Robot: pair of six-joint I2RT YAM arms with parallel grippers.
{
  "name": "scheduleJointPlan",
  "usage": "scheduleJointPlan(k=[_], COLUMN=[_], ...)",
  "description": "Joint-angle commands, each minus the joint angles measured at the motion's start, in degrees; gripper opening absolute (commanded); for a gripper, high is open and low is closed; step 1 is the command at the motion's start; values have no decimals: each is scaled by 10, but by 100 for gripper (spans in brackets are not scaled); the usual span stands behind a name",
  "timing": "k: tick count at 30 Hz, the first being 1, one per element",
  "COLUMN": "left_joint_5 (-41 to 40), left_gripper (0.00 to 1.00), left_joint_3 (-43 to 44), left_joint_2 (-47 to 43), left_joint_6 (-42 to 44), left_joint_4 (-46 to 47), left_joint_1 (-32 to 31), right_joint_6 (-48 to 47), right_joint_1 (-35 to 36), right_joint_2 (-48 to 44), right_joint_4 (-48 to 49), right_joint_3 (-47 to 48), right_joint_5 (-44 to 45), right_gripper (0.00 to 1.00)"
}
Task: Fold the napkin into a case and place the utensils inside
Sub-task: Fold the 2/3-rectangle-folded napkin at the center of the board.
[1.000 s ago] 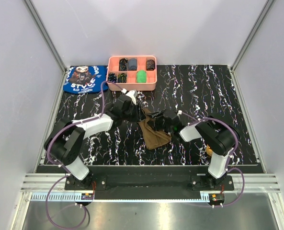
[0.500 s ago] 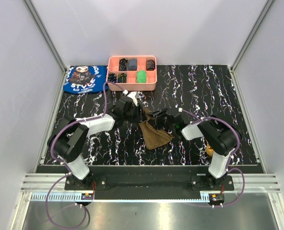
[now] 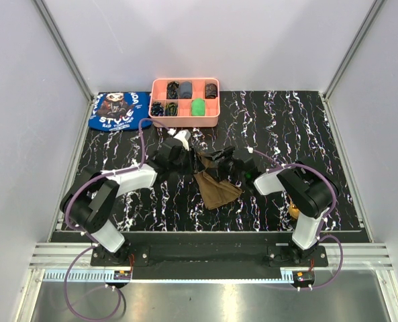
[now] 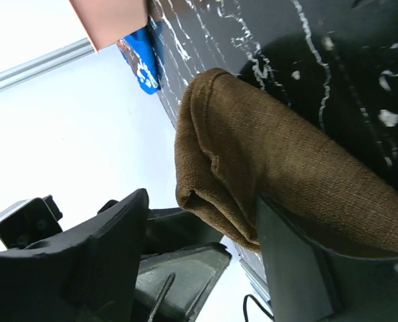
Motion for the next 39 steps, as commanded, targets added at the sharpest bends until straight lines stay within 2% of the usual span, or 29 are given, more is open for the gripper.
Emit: scheduleJointPlan(k=[1, 10, 12, 18, 21, 26, 29, 31, 32, 33, 34, 35, 37, 39], left_joint_5=[13, -16, -22, -39, -42, -38, -19, -13, -12, -10, -7, -6, 1, 9], left_gripper=[48, 48, 45, 18, 9, 2, 1, 1, 1, 1, 1, 1, 1, 1], left_joint_3=[33, 71, 80, 102, 101, 98, 84, 80, 79, 78, 77, 76, 75, 76], left_joint_2=[18, 68, 75, 95, 94, 95, 94, 92, 92, 91, 91, 91, 91, 92], left_joint_6=[6, -10, -16, -15, -10, 0, -4, -5, -5, -6, -6, -8, -12, -17], left_joint_4=[14, 3, -8, -47, -52, -56, -37, -31, -32, -31, -31, -30, -25, -23], left_joint_1=[0, -3, -2, 0, 3, 8, 14, 15, 16, 16, 16, 17, 17, 17], right_joint_6=[-17, -11, -10, -12, -15, -58, -123, -246, -298, -411, -462, -563, -636, -706], right_joint_1=[-2, -2, -2, -4, -6, -30, -53, -63, -68, -67, -67, -68, -67, -66], right_joint_2=[-11, -1, -1, -9, -15, -44, -74, -106, -113, -122, -122, -118, -110, -107], right_joint_4=[9, 6, 6, 6, 9, -35, -81, -161, -243, -285, -332, -416, -510, -537], right_joint_3=[25, 25, 26, 15, 8, 4, 10, 35, 75, 93, 134, 155, 193, 201], right_joint_5=[-16, -18, -21, -21, -25, -54, -94, -123, -134, -143, -150, -161, -172, -190], right_gripper=[75, 76, 76, 77, 77, 79, 80, 87, 87, 88, 90, 90, 91, 92])
